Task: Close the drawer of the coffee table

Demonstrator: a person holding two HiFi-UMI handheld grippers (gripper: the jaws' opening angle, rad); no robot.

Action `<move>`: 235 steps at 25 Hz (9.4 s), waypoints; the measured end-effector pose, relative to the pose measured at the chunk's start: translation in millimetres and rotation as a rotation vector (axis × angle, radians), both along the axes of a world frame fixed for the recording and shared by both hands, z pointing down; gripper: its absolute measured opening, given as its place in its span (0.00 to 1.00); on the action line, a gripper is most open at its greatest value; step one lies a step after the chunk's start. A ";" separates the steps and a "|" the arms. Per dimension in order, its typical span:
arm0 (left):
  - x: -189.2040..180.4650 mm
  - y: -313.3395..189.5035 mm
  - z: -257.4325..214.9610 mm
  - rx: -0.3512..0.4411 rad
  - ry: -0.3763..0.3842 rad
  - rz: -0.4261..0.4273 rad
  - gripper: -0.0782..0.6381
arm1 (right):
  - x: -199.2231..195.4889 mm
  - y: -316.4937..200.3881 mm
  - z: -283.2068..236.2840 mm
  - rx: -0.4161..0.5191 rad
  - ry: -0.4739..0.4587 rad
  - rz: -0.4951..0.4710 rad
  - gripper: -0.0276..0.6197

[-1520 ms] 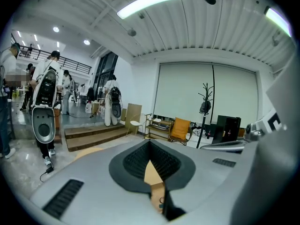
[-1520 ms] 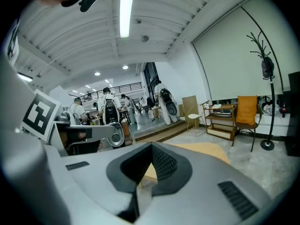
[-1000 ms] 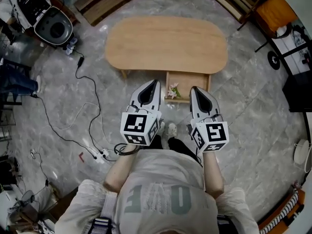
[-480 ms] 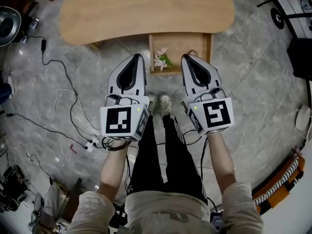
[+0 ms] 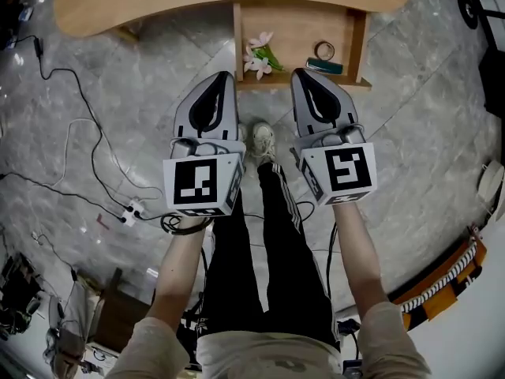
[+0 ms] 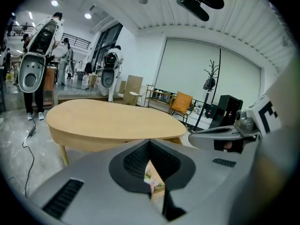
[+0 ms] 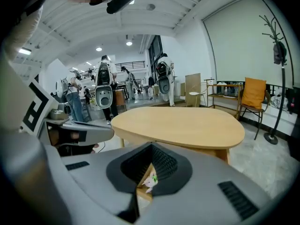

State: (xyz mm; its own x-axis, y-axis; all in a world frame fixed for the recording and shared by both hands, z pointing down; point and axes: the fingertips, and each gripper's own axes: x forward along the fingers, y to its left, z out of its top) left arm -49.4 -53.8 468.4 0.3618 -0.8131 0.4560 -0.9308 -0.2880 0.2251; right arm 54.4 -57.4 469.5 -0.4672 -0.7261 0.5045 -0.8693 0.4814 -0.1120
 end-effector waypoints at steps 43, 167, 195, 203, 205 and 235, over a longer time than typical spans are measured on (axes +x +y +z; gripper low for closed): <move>-6.6 29.7 64.1 -0.128 -0.095 0.066 0.12 | 52.1 56.0 238.7 -0.199 1.019 -0.995 0.16; 9.9 -35.3 127.9 -0.174 -0.113 0.069 0.12 | 65.3 -170.4 165.8 0.011 0.035 0.397 0.05; 4.4 -62.4 107.9 -0.021 -0.011 0.000 0.12 | 63.2 -183.8 172.5 0.118 -0.012 0.404 0.05; -5.7 -63.3 26.3 -0.008 -0.014 -0.019 0.12 | 60.4 -152.6 130.3 -0.024 0.023 0.431 0.05; -6.6 -61.9 2.3 -0.014 -0.013 -0.028 0.12 | 51.5 -143.6 92.8 0.014 0.060 0.377 0.05; -55.7 65.4 -387.3 0.221 -0.060 -0.179 0.12 | -50.5 62.1 -393.6 0.250 -0.079 0.110 0.05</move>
